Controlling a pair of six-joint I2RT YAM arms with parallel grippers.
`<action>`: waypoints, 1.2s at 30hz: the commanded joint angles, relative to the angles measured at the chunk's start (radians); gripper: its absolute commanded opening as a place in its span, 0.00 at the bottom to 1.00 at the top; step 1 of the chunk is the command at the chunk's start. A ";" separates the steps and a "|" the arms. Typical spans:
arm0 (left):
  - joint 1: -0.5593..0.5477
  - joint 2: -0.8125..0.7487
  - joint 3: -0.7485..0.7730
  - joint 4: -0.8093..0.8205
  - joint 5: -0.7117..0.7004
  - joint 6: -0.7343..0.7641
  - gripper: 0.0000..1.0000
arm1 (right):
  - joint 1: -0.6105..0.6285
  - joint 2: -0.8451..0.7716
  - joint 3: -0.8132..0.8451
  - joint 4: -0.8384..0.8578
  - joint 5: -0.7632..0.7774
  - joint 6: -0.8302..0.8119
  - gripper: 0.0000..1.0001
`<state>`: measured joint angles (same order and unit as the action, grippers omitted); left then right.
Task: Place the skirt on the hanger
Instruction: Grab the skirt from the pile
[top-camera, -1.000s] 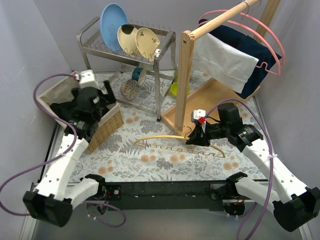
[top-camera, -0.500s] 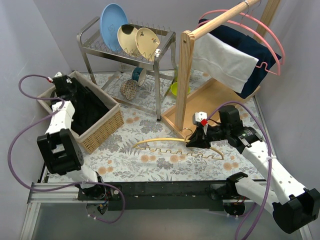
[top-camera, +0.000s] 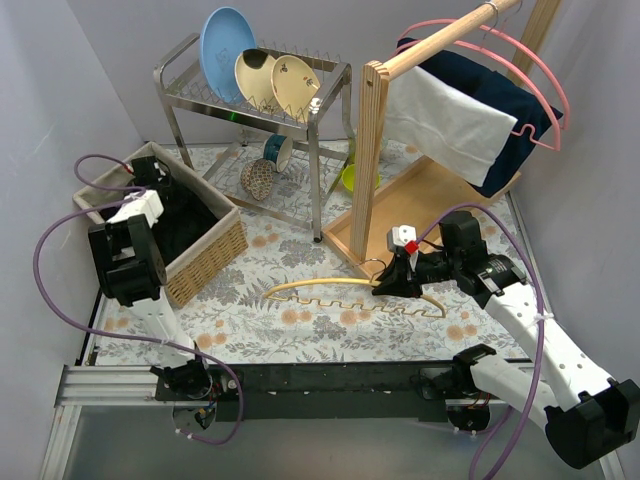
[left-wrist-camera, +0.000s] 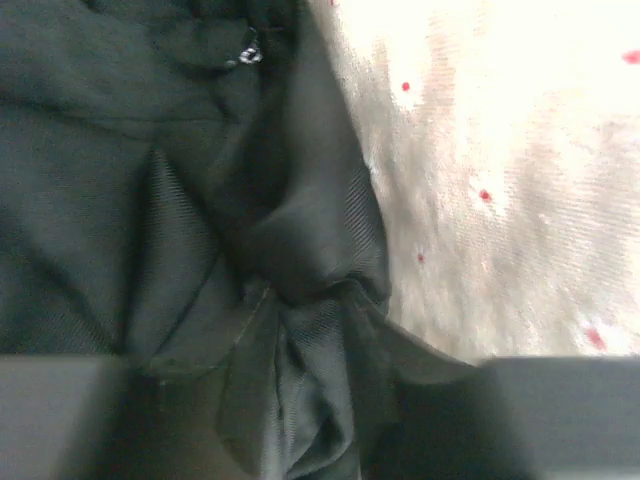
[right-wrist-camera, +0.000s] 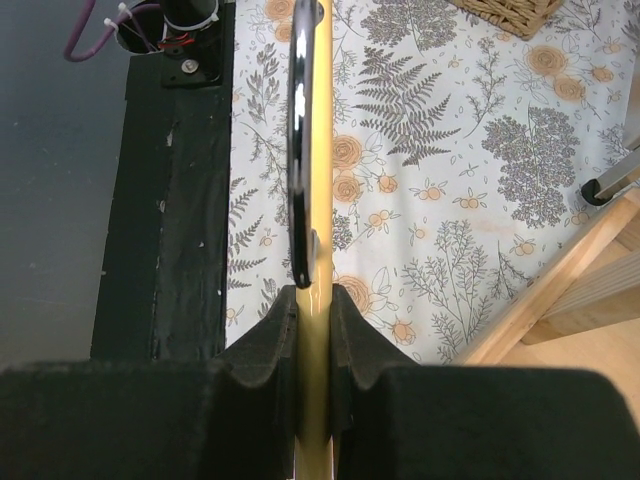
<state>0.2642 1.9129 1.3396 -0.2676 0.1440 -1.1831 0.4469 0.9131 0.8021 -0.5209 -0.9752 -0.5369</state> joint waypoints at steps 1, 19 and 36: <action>-0.019 -0.011 0.046 0.034 -0.011 0.023 0.13 | -0.005 -0.013 -0.003 0.022 -0.054 -0.024 0.01; -0.019 -0.825 0.107 0.090 -0.065 -0.091 0.00 | -0.046 -0.042 -0.001 0.002 -0.079 -0.048 0.01; -0.108 -0.818 0.541 0.302 0.432 -0.473 0.00 | -0.181 -0.115 0.074 0.002 0.102 -0.021 0.01</action>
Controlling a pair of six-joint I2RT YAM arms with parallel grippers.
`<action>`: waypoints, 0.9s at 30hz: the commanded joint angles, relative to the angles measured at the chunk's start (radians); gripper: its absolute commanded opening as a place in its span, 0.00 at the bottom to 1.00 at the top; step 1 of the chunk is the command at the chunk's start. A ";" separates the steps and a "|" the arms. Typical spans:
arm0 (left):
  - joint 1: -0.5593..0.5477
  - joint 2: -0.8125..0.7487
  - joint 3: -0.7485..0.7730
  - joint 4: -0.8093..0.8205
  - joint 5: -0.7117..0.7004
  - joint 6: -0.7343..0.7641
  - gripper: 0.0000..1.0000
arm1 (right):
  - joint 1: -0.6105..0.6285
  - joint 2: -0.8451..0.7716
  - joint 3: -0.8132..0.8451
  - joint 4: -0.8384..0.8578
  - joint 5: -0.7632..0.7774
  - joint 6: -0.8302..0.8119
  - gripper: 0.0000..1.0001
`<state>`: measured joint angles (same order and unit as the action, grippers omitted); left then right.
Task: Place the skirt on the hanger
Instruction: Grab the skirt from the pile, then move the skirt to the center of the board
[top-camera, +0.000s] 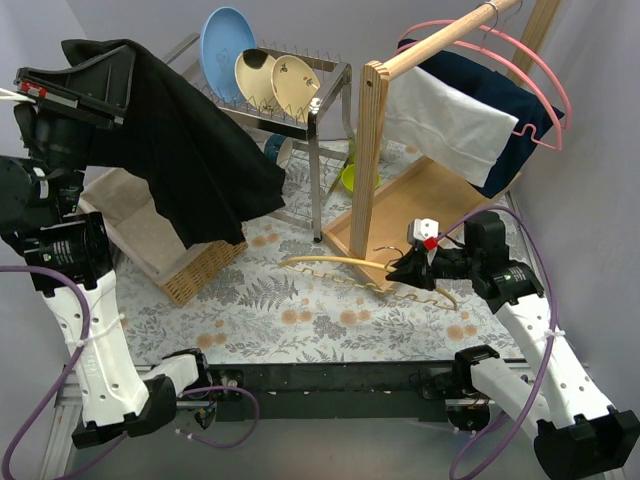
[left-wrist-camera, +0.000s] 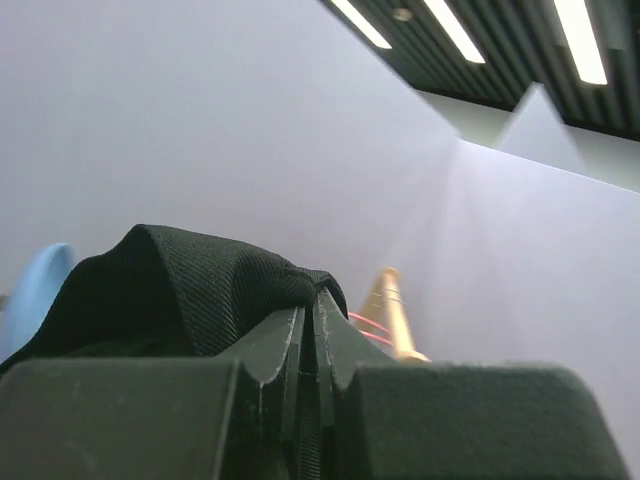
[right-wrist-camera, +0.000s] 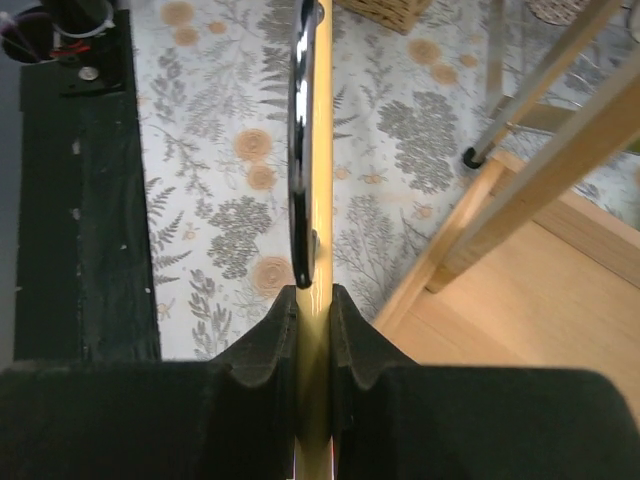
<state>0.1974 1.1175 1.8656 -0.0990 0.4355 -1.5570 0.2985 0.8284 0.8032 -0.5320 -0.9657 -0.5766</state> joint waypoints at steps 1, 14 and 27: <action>-0.056 -0.028 0.000 0.151 0.153 -0.115 0.00 | -0.038 -0.035 0.111 0.006 0.157 0.023 0.01; -0.277 -0.260 -0.511 0.263 0.360 -0.144 0.00 | -0.058 -0.055 0.520 -0.247 0.487 0.011 0.01; -0.654 -0.337 -0.962 0.237 0.282 -0.005 0.00 | -0.056 0.018 0.714 -0.335 0.269 0.081 0.01</action>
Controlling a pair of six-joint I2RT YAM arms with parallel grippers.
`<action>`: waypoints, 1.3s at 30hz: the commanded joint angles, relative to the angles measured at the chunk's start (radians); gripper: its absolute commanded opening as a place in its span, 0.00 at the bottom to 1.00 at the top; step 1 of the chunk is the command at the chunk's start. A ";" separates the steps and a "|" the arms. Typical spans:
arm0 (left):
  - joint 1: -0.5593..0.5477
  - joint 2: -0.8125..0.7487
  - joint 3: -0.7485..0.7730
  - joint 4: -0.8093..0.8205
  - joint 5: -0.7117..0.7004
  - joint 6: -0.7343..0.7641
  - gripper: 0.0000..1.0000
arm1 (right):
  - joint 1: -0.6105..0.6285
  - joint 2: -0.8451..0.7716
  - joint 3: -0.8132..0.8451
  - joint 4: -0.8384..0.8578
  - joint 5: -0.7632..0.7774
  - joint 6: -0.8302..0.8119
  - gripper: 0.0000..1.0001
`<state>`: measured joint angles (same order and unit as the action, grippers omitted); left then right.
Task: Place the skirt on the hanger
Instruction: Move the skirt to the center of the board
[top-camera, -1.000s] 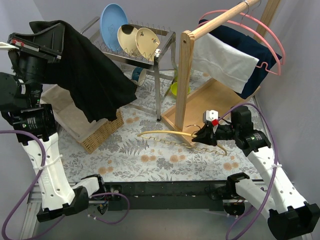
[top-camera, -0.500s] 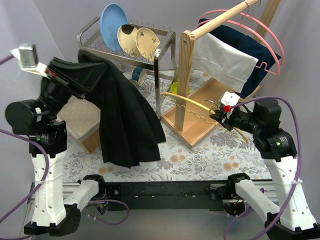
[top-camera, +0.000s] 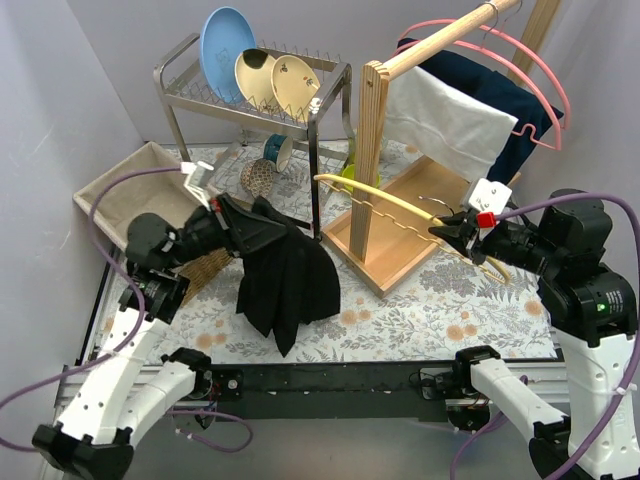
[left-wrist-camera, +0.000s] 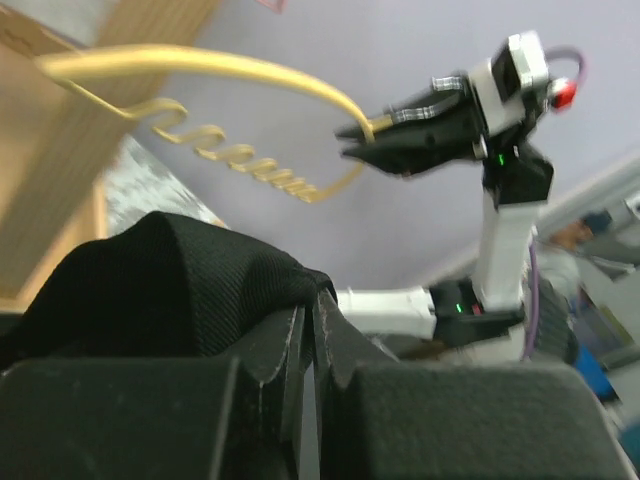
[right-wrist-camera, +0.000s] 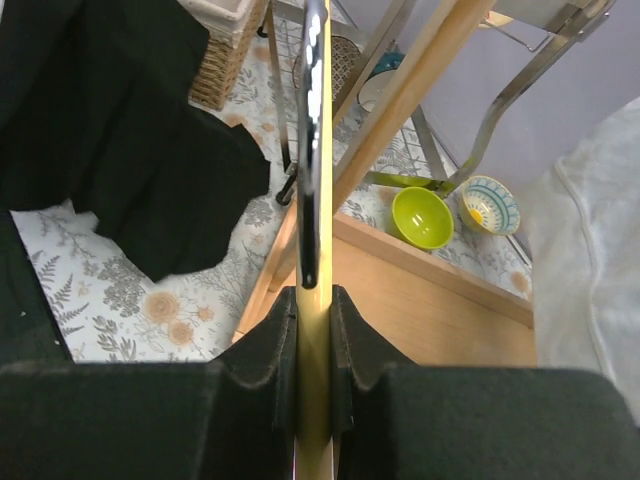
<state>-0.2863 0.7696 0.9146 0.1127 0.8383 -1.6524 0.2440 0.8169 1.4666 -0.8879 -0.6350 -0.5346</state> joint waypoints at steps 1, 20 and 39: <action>-0.301 0.046 -0.007 -0.029 -0.175 0.173 0.00 | -0.002 0.033 0.066 0.023 -0.066 0.056 0.01; -0.847 0.145 -0.132 -0.244 -0.826 0.486 0.83 | -0.003 0.064 0.143 0.063 -0.191 0.176 0.01; -0.575 0.295 -0.284 -0.264 -1.142 0.028 0.86 | -0.002 0.030 -0.098 0.294 -0.345 0.291 0.01</action>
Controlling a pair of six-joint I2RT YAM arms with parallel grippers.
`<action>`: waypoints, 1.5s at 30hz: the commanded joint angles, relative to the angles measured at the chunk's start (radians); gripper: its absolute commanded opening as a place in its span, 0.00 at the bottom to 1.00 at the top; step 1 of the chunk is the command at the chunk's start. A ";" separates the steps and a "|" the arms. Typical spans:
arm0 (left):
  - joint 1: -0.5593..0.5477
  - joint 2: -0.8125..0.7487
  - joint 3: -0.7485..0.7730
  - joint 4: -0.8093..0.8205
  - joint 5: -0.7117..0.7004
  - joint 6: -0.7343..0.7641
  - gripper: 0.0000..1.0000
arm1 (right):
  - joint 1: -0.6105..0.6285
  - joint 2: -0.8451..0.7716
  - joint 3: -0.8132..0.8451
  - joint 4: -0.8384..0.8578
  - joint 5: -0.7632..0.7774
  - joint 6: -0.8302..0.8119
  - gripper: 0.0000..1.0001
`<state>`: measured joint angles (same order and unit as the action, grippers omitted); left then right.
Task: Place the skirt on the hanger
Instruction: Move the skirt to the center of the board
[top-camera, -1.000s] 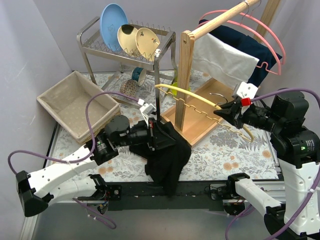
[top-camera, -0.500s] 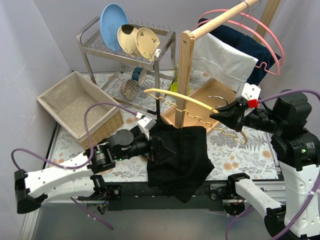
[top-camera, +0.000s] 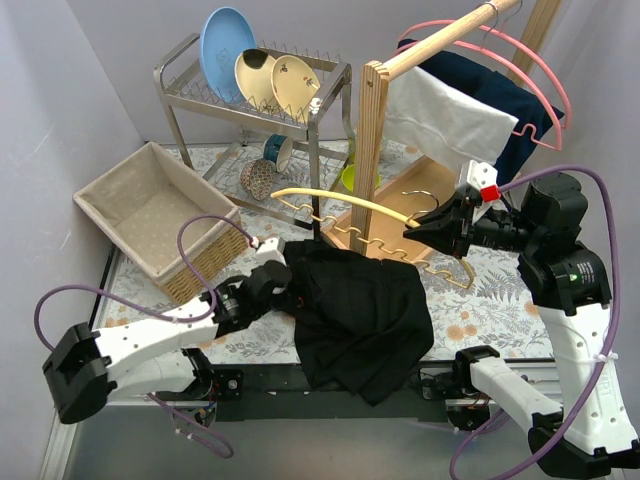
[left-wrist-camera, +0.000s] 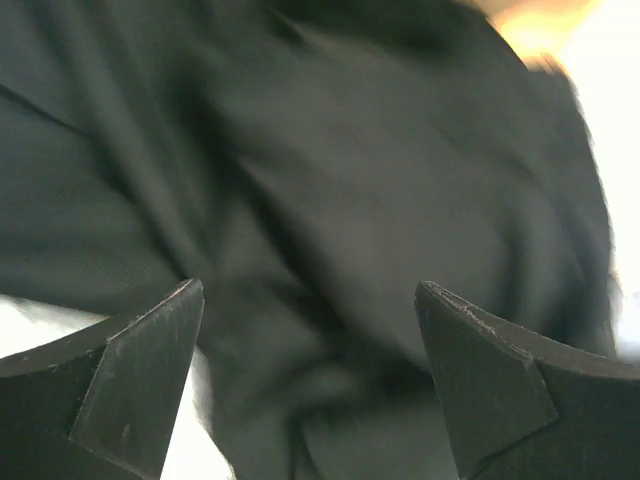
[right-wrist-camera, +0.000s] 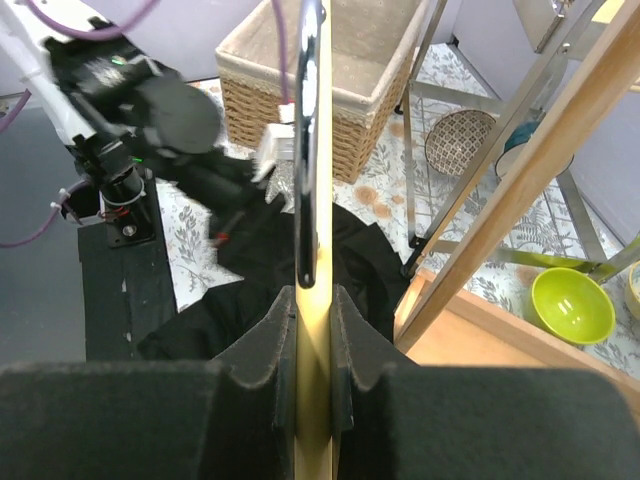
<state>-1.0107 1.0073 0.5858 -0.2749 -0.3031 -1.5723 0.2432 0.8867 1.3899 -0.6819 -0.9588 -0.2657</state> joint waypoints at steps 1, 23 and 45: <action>0.173 0.062 0.040 0.153 0.027 -0.043 0.86 | -0.002 -0.045 -0.026 0.087 -0.018 0.020 0.01; 0.428 0.386 0.137 0.279 0.384 0.115 0.40 | -0.001 -0.088 -0.094 0.084 -0.009 -0.007 0.01; 0.428 -0.008 0.466 -0.295 0.414 0.348 0.00 | -0.001 -0.069 0.027 0.027 0.003 -0.056 0.01</action>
<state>-0.5861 1.1553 0.8661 -0.3382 0.1307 -1.3487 0.2432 0.8101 1.3205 -0.6788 -0.9485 -0.2958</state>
